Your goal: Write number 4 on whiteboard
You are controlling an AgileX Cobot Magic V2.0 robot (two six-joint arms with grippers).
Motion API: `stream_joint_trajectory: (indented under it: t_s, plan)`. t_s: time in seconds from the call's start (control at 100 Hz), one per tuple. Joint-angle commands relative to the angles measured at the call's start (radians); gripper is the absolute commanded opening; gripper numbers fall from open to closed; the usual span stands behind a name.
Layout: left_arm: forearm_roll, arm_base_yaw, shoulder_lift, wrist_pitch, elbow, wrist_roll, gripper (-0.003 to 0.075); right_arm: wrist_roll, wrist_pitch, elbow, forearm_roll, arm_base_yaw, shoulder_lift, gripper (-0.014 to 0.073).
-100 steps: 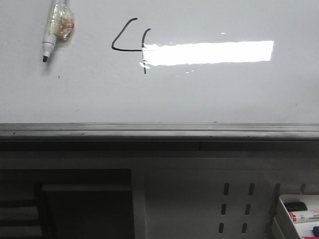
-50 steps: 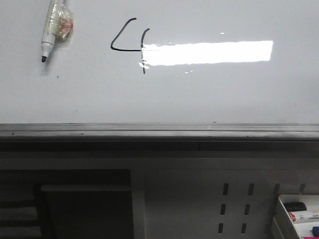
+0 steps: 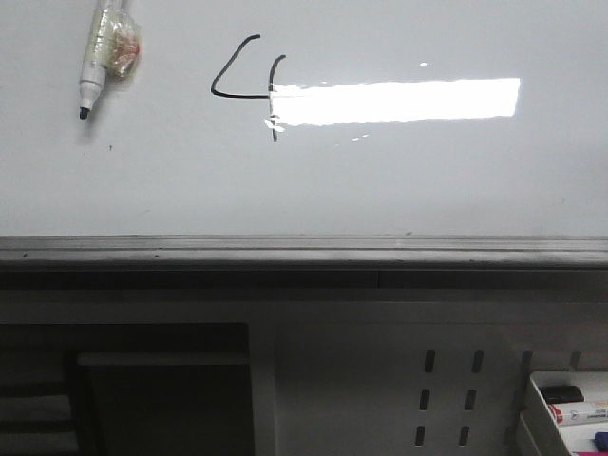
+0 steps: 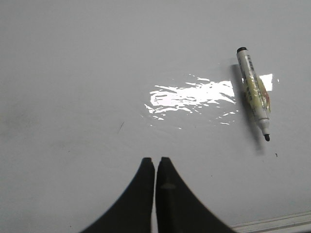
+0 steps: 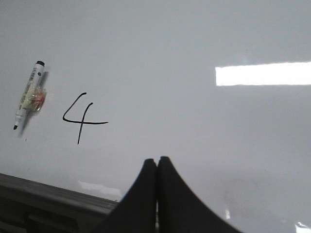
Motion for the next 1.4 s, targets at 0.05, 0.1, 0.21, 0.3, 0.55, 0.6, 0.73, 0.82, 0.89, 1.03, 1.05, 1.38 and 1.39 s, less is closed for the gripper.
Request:
stream_joint_trajectory:
  t_s: [0.05, 0.1, 0.21, 0.3, 0.55, 0.6, 0.73, 0.82, 0.89, 1.03, 1.05, 1.38, 1.39]
  plan:
    - [0.001, 0.004, -0.029, -0.072, 0.029, -0.014, -0.002, -0.011, -0.048, -0.026, 0.026, -0.007, 0.009, -0.0066]
    - [-0.023, 0.0, -0.029, -0.071, 0.029, -0.014, -0.002, -0.011, -0.048, -0.026, 0.026, -0.007, 0.009, -0.0066]
    - [-0.065, -0.007, -0.029, -0.047, 0.029, -0.014, -0.002, -0.011, -0.048, -0.026, 0.026, -0.007, 0.009, -0.0066]
    - [-0.051, -0.007, -0.029, -0.045, 0.029, -0.014, -0.002, -0.011, -0.048, -0.026, 0.026, -0.007, 0.009, -0.0066]
    - [0.115, -0.025, -0.029, -0.043, 0.029, -0.014, -0.002, -0.011, -0.048, -0.026, 0.026, -0.007, 0.009, -0.0066]
    - [0.115, -0.025, -0.029, -0.043, 0.029, -0.014, -0.002, -0.011, -0.048, -0.026, 0.026, -0.007, 0.009, -0.0066]
    - [0.115, -0.025, -0.029, -0.043, 0.028, -0.014, -0.002, -0.011, -0.048, -0.026, 0.026, -0.007, 0.009, -0.0066]
    - [0.115, -0.025, -0.029, -0.043, 0.028, -0.014, -0.002, -0.011, -0.048, -0.026, 0.026, -0.007, 0.009, -0.0066]
    - [0.115, -0.025, -0.029, -0.043, 0.028, -0.014, -0.002, -0.011, -0.048, -0.026, 0.026, -0.007, 0.009, -0.0066]
    - [0.115, -0.025, -0.029, -0.043, 0.028, -0.014, -0.002, -0.011, -0.048, -0.026, 0.026, -0.007, 0.009, -0.0066]
    - [0.115, -0.025, -0.029, -0.043, 0.028, -0.014, -0.002, -0.011, -0.048, -0.026, 0.026, -0.007, 0.009, -0.0066]
    - [0.115, -0.025, -0.029, -0.043, 0.028, -0.014, -0.002, -0.011, -0.056, -0.026, -0.092, -0.007, 0.009, -0.0066]
    - [0.115, -0.025, -0.029, -0.043, 0.028, -0.014, -0.002, -0.007, -0.056, -0.026, -0.135, -0.007, 0.009, -0.0066]
